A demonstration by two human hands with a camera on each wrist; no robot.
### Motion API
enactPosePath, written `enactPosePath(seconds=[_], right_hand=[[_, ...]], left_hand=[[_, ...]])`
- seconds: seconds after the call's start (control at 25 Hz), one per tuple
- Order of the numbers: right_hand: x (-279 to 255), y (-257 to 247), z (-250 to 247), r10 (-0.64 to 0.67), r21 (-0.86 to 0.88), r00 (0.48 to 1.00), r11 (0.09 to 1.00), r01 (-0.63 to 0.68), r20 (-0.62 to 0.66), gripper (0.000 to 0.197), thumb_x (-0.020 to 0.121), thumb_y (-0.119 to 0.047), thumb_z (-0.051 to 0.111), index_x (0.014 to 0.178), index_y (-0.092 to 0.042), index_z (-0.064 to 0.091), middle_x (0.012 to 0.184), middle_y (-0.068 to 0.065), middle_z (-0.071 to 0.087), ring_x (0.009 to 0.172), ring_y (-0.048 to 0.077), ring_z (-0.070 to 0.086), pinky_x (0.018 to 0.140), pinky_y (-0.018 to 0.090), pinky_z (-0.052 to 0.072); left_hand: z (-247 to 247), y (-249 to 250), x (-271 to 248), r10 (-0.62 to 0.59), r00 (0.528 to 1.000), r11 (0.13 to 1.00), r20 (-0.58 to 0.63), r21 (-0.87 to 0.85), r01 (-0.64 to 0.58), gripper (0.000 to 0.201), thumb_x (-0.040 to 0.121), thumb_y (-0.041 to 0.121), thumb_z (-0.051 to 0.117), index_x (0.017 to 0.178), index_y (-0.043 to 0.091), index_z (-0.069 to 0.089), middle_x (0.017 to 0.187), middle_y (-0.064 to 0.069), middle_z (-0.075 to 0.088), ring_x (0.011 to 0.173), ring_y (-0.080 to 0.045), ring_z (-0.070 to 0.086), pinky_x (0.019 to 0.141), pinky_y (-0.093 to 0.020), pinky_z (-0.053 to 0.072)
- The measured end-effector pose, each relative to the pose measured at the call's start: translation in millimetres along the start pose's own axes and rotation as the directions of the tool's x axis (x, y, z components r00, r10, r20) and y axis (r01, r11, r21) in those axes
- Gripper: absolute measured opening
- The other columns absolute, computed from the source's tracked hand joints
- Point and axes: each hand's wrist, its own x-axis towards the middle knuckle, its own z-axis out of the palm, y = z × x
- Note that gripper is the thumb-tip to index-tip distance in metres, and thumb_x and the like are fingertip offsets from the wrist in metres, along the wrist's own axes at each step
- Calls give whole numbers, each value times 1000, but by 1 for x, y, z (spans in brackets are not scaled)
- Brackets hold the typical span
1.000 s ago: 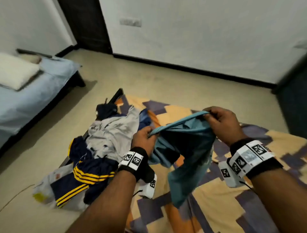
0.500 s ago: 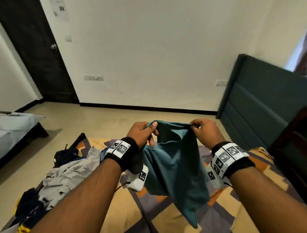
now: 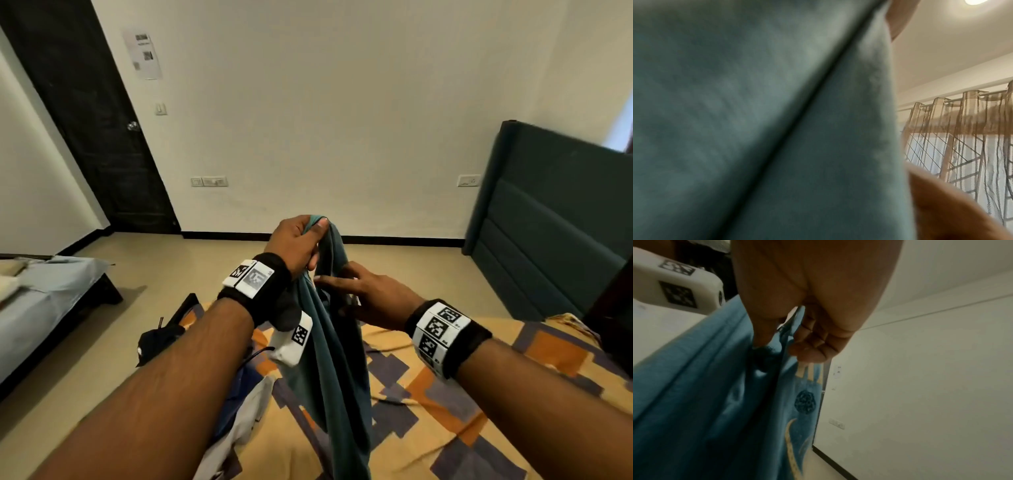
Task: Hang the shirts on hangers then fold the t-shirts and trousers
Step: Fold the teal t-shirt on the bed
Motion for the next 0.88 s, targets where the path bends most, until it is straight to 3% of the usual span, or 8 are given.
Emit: enactPosePath(seconds=[0.08, 0.2, 0.32, 0.44, 0.48, 0.6, 0.76, 0.88], right_hand=[[15, -24, 8, -35, 122, 999, 992, 39, -38, 66, 88, -28, 65, 146, -36, 34, 127, 3, 50, 92, 25, 59, 75, 35, 51], [45, -50, 19, 70, -6, 982, 998, -70, 175, 53, 92, -35, 59, 141, -34, 40, 118, 6, 63, 101, 30, 62, 79, 36, 51], [72, -53, 12, 122, -22, 973, 993, -120, 197, 22, 89, -40, 63, 103, -24, 65, 96, 4, 68, 85, 23, 65, 65, 28, 43], [77, -45, -11, 163, 290, 979, 938, -191, 119, 25, 82, -43, 71, 84, -18, 67, 78, 0, 69, 61, 11, 62, 56, 24, 47], [78, -45, -20, 177, 308, 979, 930, -199, 98, 25, 81, -43, 72, 79, -19, 67, 72, 0, 68, 56, 7, 60, 53, 21, 46], [82, -43, -40, 197, 187, 976, 959, -212, 96, 25, 81, -40, 72, 63, -29, 58, 62, -6, 58, 55, 5, 52, 56, 23, 42], [92, -46, -58, 180, 108, 971, 974, -198, 160, 27, 82, -33, 73, 64, -33, 54, 68, -10, 54, 65, 4, 50, 61, 21, 39], [100, -55, -62, 163, 162, 970, 968, -193, 180, 25, 82, -21, 74, 71, -33, 55, 75, -9, 59, 68, 6, 58, 61, 23, 49]], left_hand=[[-23, -2, 0, 12, 1000, 999, -11, 33, -12, 32, 99, 30, 47, 85, 2, 56, 42, -4, 43, 35, -16, 38, 40, -21, 33], [-48, -2, 2, 31, 1000, 992, 3, 121, -31, 32, 98, 30, 48, 84, 2, 57, 45, -5, 45, 37, -17, 39, 42, -20, 34], [-89, -5, 12, 50, 997, 967, -58, 252, -33, 30, 96, 30, 52, 88, 2, 62, 57, -5, 51, 45, -20, 46, 50, -25, 41], [-150, -24, 17, 51, 983, 887, -178, 460, 37, 24, 93, 26, 59, 74, 10, 60, 56, 3, 51, 52, -16, 51, 54, -25, 46], [-169, -33, 17, 36, 981, 853, -189, 518, 68, 23, 89, 23, 63, 69, 13, 60, 53, 4, 51, 52, -17, 51, 55, -26, 46], [-205, -66, 14, -71, 988, 767, -134, 626, 140, 15, 77, 21, 77, 69, 15, 65, 53, 1, 55, 52, -20, 55, 56, -26, 47], [-227, -109, 9, -218, 976, 658, -18, 736, 160, 15, 69, 19, 83, 74, 16, 69, 66, -1, 64, 57, -13, 58, 54, -20, 44], [-225, -126, 4, -214, 977, 796, 13, 582, 167, 27, 68, 11, 82, 88, 23, 69, 88, -3, 66, 82, -20, 63, 75, -27, 49]])
